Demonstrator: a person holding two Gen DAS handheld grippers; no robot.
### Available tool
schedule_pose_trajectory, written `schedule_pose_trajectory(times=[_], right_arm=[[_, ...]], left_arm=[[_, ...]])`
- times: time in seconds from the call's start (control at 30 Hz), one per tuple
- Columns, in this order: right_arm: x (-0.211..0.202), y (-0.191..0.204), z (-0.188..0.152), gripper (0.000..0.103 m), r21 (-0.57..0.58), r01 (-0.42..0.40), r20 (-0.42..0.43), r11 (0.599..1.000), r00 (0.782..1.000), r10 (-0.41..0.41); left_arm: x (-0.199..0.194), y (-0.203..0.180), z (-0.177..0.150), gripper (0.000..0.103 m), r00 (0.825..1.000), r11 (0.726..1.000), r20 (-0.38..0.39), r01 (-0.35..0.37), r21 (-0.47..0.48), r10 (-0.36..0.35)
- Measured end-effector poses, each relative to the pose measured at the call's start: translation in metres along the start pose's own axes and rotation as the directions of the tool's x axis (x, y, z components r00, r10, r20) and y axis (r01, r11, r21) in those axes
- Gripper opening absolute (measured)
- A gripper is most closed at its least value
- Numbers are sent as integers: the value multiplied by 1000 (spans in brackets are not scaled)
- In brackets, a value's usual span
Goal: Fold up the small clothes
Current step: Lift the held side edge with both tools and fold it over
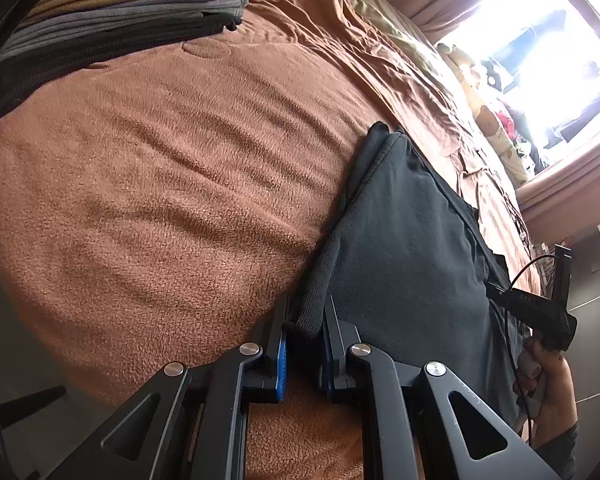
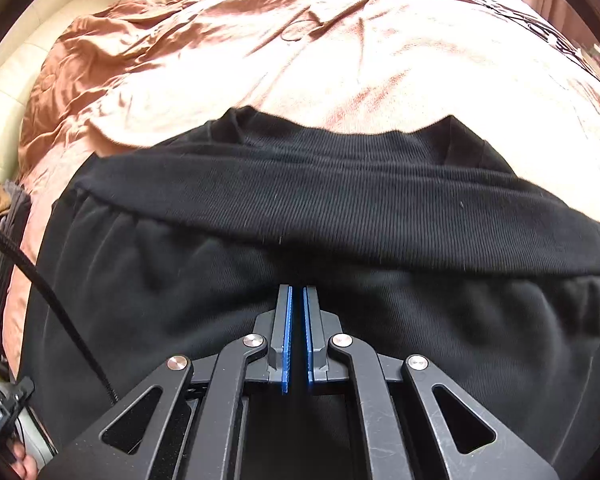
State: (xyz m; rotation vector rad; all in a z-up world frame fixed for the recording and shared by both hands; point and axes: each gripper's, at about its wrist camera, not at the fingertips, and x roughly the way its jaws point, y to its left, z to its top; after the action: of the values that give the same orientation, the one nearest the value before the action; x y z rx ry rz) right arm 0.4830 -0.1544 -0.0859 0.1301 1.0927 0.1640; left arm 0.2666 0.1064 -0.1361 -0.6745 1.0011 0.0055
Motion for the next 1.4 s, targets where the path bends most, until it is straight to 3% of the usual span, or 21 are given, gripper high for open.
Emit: schedule_pose_trajectory(times=[0.17, 0.27, 0.37, 0.47, 0.63, 0.97, 1.17, 1.4], right_arm=[[2, 1, 11, 2, -2, -22, -26, 1000, 999, 22], [-8, -1, 8, 3, 26, -91, -49, 996, 995, 92], [-23, 2, -4, 3, 6, -93, -37, 996, 995, 93], [-36, 4, -19, 4, 6, -116, -25, 993, 993, 117], [-44, 4, -38, 4, 21, -145, -35, 989, 989, 145], [-57, 1, -93, 4, 32, -167, -100, 985, 980, 170], [-68, -1, -119, 4, 63, -189, -87, 980, 977, 194], [-72, 1, -145, 4, 64, -202, -68, 977, 976, 206]], left_arm=[[1, 4, 0, 14, 1000, 999, -6, 22, -28, -22], [0, 6, 0, 14, 999, 998, -9, 41, -44, -41], [-6, 10, 2, 14, 994, 991, -3, 112, -76, -113], [-18, 9, 7, 13, 976, 972, 21, 217, -87, -216], [-37, -6, 19, 12, 930, 927, 37, 367, -74, -366], [-55, -46, 42, 10, 865, 865, 31, 502, -10, -501], [-61, -73, 53, 10, 829, 829, 20, 559, 13, -559], [-67, -105, 59, 10, 808, 806, -6, 588, 65, -589]])
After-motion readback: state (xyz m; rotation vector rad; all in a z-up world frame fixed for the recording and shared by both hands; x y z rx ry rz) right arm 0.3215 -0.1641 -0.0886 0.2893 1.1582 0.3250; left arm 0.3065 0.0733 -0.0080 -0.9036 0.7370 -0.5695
